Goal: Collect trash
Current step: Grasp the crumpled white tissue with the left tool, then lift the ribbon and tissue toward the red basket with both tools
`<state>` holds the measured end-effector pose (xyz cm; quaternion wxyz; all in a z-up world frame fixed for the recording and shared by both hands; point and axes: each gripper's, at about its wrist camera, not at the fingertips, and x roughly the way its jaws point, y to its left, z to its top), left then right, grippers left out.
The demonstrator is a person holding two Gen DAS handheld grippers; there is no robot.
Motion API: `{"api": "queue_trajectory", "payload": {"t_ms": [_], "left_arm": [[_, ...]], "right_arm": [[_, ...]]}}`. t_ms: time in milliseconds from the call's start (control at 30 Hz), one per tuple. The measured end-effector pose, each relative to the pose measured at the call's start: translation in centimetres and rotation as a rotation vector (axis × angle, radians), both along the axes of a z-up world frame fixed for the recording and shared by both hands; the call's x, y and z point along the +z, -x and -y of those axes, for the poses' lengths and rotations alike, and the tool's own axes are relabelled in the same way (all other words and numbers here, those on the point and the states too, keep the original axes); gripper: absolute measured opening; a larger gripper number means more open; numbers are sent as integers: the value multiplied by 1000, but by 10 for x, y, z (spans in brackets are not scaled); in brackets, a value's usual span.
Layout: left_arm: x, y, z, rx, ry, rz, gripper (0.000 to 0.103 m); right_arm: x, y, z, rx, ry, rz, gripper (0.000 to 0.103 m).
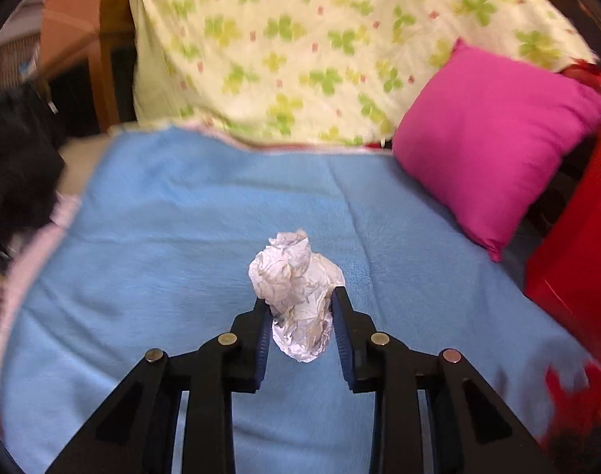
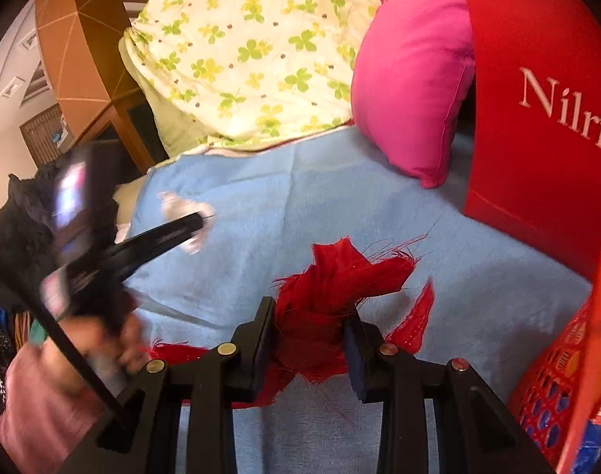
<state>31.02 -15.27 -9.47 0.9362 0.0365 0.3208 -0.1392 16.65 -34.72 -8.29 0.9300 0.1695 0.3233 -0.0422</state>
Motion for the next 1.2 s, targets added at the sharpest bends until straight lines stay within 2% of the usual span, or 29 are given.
{"api": "queue_trajectory", "payload": {"t_ms": [233,367,567,867,1200], "left_arm": [[62,124,-29,45,-92,216,31],[81,178,-32,51,-126,281,31],[99,234,-22,23,-144,338,32],[106,283,11,-53,-146,371,32],[103,294,50,-110,-157,378,32]], "right_arm": [[27,34,-2,-31,-2,102,34],[45,64,-5,-45,1,192,34],[58,120,-9,-31,15,328,35],[61,186,30,-134,-55,432,35],[64,205,73,-200,-84,453,35]]}}
